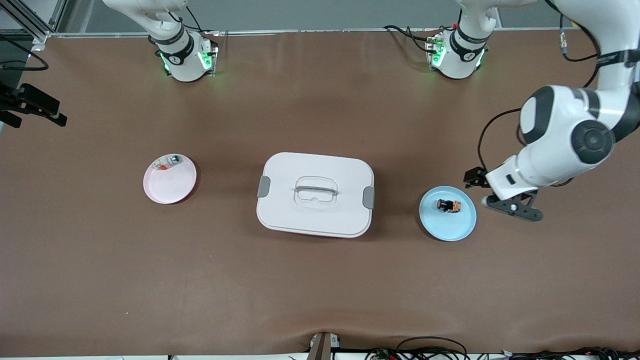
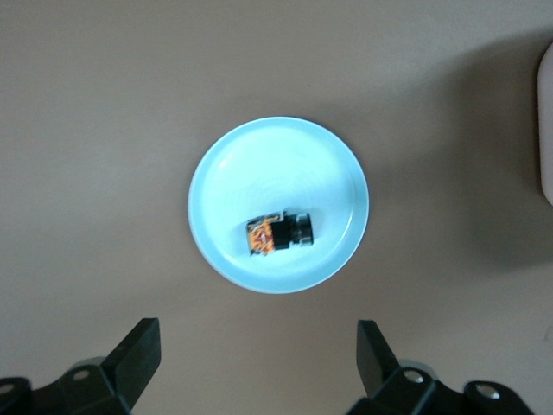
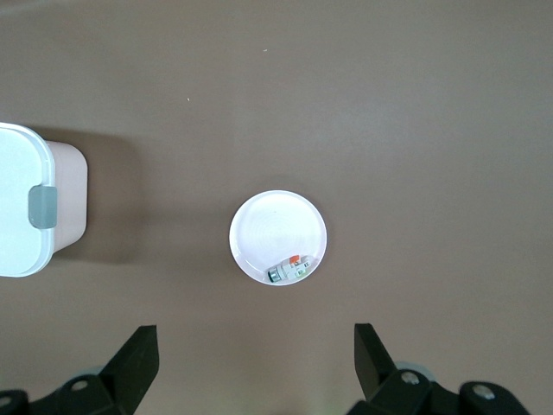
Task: Transfer orange switch to right arm and place
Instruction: 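Reach the left gripper down to the switch on the blue plate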
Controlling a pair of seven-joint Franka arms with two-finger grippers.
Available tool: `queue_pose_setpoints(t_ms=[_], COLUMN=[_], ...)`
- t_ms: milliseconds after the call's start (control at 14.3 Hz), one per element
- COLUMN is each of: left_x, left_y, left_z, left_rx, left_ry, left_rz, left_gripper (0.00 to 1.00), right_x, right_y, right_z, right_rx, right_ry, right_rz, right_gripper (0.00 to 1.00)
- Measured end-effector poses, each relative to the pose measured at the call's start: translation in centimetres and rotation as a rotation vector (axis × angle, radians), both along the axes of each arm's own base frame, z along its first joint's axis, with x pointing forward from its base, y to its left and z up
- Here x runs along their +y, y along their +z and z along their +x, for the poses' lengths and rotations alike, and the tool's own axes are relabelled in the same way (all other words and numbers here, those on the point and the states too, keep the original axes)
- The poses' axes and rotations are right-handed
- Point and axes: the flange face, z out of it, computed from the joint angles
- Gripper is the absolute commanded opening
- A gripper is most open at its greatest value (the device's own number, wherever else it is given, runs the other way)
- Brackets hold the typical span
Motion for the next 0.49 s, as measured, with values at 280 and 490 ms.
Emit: queue_pose_setpoints(t_ms=[280,490], left_x=[-0.4,-0.5], left_y=[-4.7,-7.7], left_z=[0.7,1.1], left_rx=[0.013,0.026], left_ry=[-0.002,0.039], left_rz=[-0.007,-0.008], left_gripper=[1.00,1.00], right_x=[0.1,0.1], right_y=[0.0,0.0], right_z=[0.0,0.0], right_rx=[-0.001,-0.002], right_ry=[0.002,0.003], right_rz=[0.000,0.000], right_gripper=[1.00,1.00])
